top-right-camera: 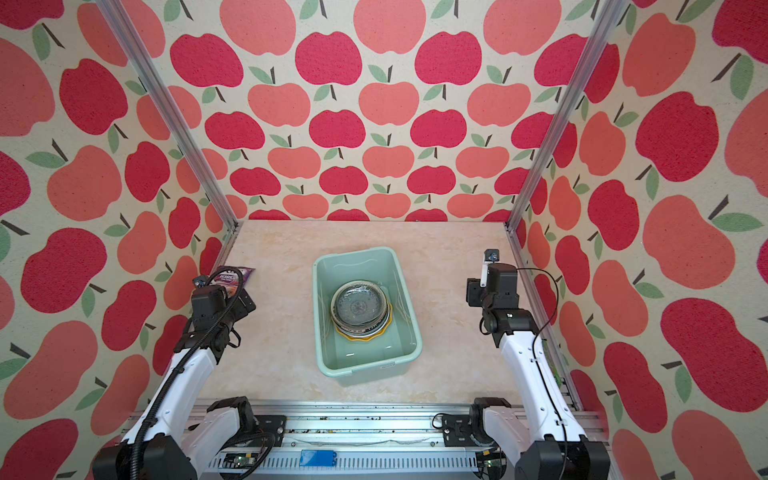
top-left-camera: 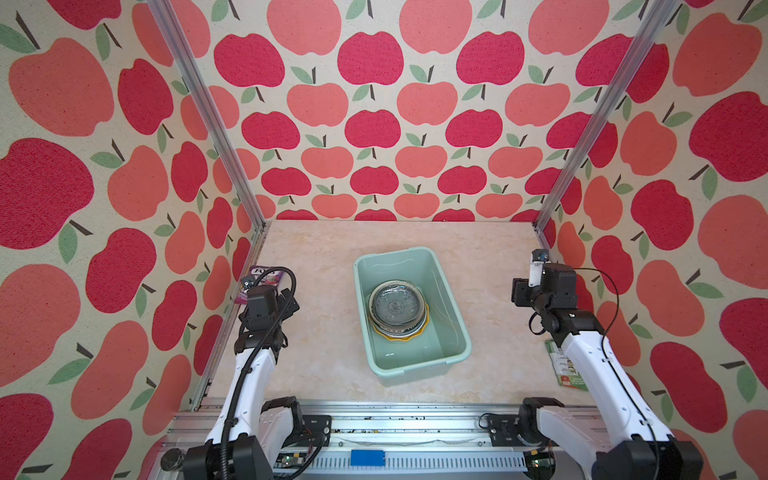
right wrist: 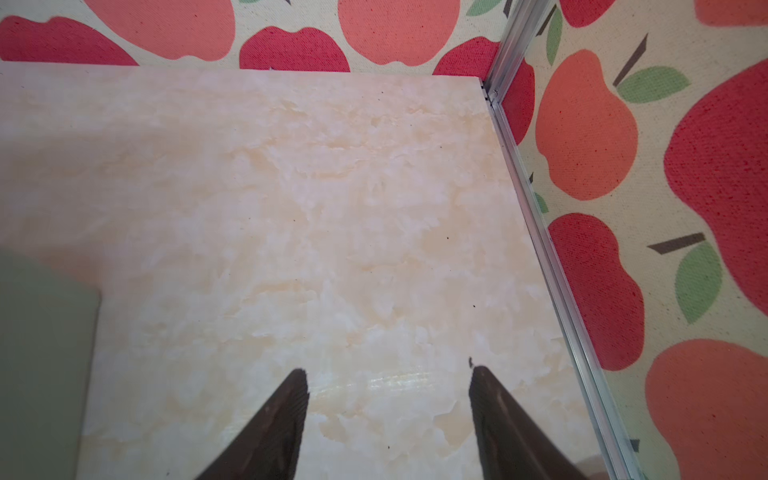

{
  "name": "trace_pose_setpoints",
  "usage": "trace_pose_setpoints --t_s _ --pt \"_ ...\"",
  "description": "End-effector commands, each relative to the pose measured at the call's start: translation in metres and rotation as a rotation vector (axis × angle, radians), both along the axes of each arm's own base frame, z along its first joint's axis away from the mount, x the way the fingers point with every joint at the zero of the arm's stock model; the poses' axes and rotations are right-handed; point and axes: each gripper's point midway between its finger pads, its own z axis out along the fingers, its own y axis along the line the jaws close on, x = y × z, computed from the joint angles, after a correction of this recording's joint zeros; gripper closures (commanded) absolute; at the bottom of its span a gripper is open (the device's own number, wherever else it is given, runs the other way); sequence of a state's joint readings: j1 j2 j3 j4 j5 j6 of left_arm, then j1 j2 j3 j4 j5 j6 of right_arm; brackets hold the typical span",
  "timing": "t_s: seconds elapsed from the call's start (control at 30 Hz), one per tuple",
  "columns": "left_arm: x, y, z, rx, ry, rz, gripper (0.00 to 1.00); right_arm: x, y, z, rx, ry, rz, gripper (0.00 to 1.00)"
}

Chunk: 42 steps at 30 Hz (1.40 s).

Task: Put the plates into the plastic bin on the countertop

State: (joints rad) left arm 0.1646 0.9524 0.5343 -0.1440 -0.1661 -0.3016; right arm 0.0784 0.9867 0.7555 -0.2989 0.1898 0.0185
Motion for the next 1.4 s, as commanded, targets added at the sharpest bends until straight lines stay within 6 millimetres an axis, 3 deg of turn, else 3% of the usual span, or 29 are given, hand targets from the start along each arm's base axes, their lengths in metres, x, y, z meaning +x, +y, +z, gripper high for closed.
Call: trace_pose_setpoints --t_s 0.0,0.17,0.37,0.5,0.63,0.67,0.73,0.83,0.87,1.37 --pt "0.011 0.024 0.005 0.121 -0.104 0.064 0.01 0.020 -0.007 0.008 -0.028 -0.230 0.016 0.35" --pt "0.026 0.030 -0.011 0.093 -0.193 0.103 0.01 0.035 -0.003 -0.040 0.000 -0.246 0.026 0.34" --pt "0.059 0.035 -0.031 0.164 -0.214 0.106 0.01 0.056 -0.001 -0.062 -0.012 -0.284 0.051 0.34" --pt "0.082 0.016 -0.042 0.200 -0.133 -0.005 0.01 0.063 0.003 -0.075 0.030 -0.298 0.064 0.33" --pt "0.100 -0.036 -0.046 0.275 -0.207 -0.287 0.01 0.065 0.011 -0.096 0.049 -0.308 0.107 0.34" --pt "0.094 -0.030 -0.052 0.243 -0.197 -0.257 0.01 0.066 0.012 -0.102 0.050 -0.306 0.114 0.34" --pt "0.092 -0.021 -0.052 0.234 -0.256 -0.227 0.01 0.069 0.012 -0.105 0.053 -0.276 0.113 0.24" --pt "0.094 -0.027 -0.057 0.218 -0.202 -0.256 0.01 0.071 0.014 -0.104 0.048 -0.281 0.123 0.10" --pt "0.094 -0.027 -0.056 0.227 -0.217 -0.254 0.01 0.071 0.015 -0.103 0.047 -0.300 0.128 0.01" --pt "0.095 -0.031 -0.054 0.268 -0.223 -0.261 0.01 0.071 0.023 -0.105 0.041 -0.281 0.169 0.01"
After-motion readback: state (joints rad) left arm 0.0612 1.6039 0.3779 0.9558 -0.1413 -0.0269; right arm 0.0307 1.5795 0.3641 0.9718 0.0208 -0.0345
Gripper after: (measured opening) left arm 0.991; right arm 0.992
